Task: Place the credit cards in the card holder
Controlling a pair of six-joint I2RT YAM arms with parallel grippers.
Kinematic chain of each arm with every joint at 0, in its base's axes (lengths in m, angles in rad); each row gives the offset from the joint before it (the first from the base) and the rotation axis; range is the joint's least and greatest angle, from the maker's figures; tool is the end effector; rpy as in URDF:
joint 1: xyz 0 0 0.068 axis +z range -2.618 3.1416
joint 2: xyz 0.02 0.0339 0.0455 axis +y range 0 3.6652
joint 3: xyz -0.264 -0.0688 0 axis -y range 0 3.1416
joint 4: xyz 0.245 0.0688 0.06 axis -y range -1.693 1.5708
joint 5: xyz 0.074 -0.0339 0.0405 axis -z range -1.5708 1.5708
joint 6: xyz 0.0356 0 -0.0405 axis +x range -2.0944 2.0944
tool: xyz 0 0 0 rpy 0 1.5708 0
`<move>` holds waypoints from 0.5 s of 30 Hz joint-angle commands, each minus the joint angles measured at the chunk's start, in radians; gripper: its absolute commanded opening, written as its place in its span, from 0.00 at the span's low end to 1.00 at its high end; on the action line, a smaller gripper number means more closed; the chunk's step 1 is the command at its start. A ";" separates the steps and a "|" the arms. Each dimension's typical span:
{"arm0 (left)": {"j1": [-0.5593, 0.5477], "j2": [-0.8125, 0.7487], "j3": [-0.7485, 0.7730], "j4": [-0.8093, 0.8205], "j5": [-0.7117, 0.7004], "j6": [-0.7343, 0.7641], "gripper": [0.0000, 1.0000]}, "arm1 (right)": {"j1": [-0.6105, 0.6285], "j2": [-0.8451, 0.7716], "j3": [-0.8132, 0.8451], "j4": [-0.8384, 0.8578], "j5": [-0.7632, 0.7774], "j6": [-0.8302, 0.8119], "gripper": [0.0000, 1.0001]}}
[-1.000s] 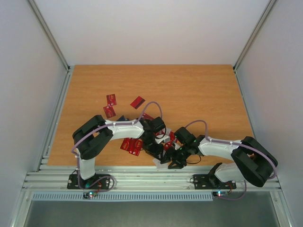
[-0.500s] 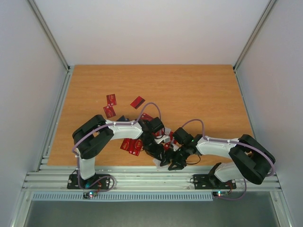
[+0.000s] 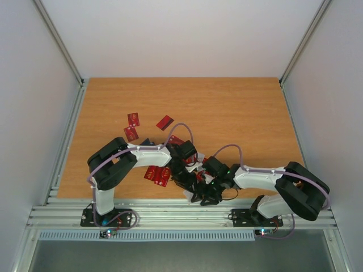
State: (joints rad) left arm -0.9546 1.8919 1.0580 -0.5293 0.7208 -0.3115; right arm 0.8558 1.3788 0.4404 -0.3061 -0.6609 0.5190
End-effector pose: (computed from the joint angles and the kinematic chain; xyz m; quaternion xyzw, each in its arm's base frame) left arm 0.1734 -0.2855 0.1243 -0.3288 -0.8715 0.3401 0.1293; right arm 0.1117 0.1620 0.1138 0.2084 -0.9113 -0.3449 0.0844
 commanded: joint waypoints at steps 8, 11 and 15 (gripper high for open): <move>-0.021 0.082 -0.025 0.035 0.009 -0.029 0.30 | 0.011 -0.069 -0.068 0.208 0.149 -0.021 0.45; -0.021 0.083 -0.026 0.039 0.012 -0.030 0.30 | 0.012 -0.082 -0.065 0.225 0.148 -0.025 0.44; -0.021 0.083 -0.032 0.043 0.017 -0.033 0.30 | 0.011 -0.115 -0.065 0.242 0.156 -0.022 0.43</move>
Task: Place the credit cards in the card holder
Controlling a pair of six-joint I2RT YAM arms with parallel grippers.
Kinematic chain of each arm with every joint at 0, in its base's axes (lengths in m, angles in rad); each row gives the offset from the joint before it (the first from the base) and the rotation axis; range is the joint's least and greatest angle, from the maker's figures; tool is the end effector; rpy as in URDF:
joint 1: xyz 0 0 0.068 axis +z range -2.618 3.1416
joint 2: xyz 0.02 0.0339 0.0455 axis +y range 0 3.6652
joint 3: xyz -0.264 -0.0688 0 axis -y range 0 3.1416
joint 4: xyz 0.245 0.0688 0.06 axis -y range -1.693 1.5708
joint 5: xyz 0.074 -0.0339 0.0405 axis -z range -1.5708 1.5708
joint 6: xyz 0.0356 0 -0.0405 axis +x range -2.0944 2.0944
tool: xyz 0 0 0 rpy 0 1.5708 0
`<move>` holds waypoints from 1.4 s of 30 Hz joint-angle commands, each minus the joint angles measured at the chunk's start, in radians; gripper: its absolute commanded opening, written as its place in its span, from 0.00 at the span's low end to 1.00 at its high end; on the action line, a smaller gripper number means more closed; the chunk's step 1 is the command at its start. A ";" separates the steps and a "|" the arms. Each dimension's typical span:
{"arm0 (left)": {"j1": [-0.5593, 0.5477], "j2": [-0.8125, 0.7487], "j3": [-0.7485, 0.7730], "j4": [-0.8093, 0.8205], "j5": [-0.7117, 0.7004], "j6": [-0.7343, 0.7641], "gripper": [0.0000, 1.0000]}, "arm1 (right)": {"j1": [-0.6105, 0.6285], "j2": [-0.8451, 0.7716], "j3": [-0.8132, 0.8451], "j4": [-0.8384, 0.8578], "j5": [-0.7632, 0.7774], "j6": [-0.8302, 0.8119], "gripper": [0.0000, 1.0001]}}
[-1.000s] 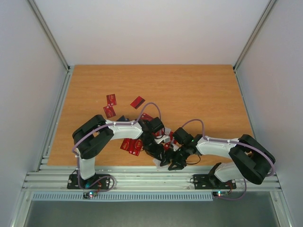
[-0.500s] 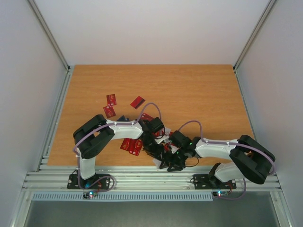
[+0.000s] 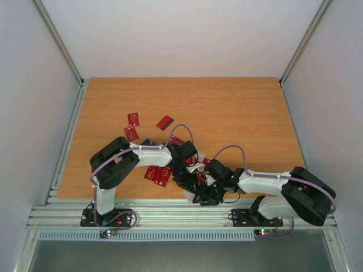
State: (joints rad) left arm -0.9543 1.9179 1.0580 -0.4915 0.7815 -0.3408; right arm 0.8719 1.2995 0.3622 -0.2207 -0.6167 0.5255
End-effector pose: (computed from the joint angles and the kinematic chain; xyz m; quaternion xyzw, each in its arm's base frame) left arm 0.1742 -0.2893 0.1184 -0.3173 -0.8636 0.3630 0.1476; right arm 0.1026 0.1541 0.1115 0.2220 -0.9079 -0.3530 0.0416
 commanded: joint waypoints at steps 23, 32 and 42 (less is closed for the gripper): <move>0.009 0.027 -0.064 0.053 0.010 -0.030 0.29 | -0.004 -0.055 0.020 0.168 0.130 -0.005 0.03; 0.042 -0.085 -0.053 0.017 0.001 -0.057 0.31 | -0.004 -0.028 0.028 0.141 0.109 0.021 0.01; 0.139 -0.286 0.010 -0.118 -0.069 -0.055 0.49 | -0.005 -0.086 0.098 -0.006 0.111 -0.005 0.01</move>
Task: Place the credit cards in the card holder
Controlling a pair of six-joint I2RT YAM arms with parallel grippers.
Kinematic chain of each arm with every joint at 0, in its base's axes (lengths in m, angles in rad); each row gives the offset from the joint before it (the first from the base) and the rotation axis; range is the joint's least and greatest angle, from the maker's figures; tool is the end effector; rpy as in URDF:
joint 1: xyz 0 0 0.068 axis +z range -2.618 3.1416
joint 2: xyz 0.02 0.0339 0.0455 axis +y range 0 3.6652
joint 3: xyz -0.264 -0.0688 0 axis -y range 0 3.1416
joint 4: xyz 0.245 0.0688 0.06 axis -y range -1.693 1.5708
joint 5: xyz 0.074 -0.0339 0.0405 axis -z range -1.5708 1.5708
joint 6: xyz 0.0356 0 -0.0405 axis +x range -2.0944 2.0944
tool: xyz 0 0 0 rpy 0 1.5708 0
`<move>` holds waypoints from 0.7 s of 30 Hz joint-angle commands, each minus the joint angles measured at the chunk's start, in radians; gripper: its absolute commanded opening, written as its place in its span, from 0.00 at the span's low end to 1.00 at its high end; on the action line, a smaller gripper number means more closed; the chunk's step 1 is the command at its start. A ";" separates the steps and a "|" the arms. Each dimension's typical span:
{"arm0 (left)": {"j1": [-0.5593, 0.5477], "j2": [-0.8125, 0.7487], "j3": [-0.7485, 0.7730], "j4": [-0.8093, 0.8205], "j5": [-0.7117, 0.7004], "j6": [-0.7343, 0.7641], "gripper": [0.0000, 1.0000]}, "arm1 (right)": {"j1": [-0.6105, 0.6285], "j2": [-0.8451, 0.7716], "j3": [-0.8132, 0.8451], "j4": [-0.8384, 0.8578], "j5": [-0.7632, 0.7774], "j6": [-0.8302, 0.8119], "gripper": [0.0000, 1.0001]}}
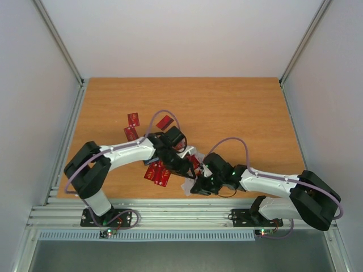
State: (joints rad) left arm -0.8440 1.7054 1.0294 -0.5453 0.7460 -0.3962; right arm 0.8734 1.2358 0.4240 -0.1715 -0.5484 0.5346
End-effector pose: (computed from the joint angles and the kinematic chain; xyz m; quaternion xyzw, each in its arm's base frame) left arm 0.1935 -0.2540 0.1745 -0.2654 -0.8801 0.3861 0.0768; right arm 0.1163 0.1677 0.1395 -0.2326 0.8950 0.3780 0.0447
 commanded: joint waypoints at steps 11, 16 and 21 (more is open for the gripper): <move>0.168 -0.298 0.054 -0.207 -0.152 0.023 0.62 | -0.024 -0.066 0.192 -0.204 0.022 -0.093 0.01; 0.281 -0.417 0.057 -0.252 -0.128 0.031 0.66 | -0.081 -0.127 0.301 -0.293 -0.010 -0.148 0.01; 0.387 -0.502 0.065 -0.227 0.019 0.013 0.67 | -0.144 -0.148 0.435 -0.356 -0.077 -0.199 0.01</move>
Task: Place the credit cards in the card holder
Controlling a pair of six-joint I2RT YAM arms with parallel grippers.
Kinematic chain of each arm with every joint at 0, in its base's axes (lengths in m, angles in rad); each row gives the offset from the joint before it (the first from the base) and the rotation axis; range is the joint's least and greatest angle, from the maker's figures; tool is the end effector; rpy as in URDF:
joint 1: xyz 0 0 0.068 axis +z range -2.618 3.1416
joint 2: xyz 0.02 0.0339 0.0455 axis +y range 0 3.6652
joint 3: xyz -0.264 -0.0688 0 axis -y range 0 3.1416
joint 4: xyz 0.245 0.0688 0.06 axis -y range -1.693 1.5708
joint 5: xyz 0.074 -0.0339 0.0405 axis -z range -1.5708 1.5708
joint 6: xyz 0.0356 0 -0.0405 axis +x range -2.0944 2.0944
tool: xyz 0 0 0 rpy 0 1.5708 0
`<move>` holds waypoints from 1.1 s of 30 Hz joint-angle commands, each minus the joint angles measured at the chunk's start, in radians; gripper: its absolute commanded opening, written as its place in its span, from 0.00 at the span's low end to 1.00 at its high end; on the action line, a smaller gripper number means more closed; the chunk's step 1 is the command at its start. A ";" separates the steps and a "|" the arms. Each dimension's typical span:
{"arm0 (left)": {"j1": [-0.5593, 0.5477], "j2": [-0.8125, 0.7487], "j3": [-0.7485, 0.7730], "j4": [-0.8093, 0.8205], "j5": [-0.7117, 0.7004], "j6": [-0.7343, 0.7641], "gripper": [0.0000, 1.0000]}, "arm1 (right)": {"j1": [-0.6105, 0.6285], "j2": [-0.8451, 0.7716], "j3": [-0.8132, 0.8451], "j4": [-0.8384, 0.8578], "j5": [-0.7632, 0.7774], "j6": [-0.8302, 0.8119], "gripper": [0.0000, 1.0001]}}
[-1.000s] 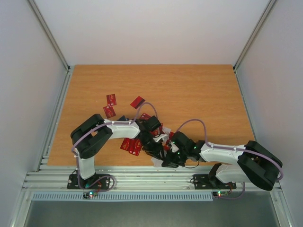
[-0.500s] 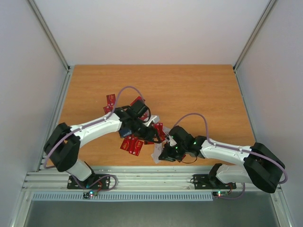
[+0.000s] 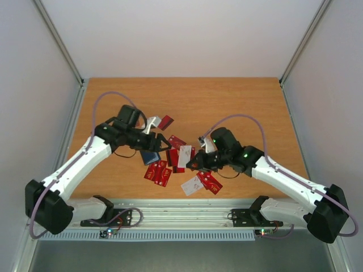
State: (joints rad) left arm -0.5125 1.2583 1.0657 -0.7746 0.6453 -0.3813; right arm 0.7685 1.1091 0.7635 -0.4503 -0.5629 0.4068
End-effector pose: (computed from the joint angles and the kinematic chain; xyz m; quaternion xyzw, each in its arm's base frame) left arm 0.2065 -0.1407 0.2924 0.1534 0.8974 -0.3948 0.1234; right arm 0.1493 0.1708 0.2489 -0.2632 0.8561 0.4152 0.1595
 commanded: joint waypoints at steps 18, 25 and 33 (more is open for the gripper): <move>0.168 -0.152 -0.108 0.914 0.522 -0.687 0.55 | -0.083 0.017 0.423 -0.023 -0.297 -0.046 0.01; 0.166 -0.112 -0.157 1.309 0.569 -0.941 0.34 | -0.083 0.035 0.451 0.005 -0.326 -0.031 0.01; 0.158 -0.097 -0.161 1.321 0.578 -0.987 0.18 | -0.083 0.064 0.491 0.024 -0.351 -0.028 0.01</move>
State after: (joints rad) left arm -0.3492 1.1599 0.9096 0.4328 1.1934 -1.3254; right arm 0.6899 1.1603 1.2156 -0.4534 -0.8822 0.3676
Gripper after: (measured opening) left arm 0.227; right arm 0.016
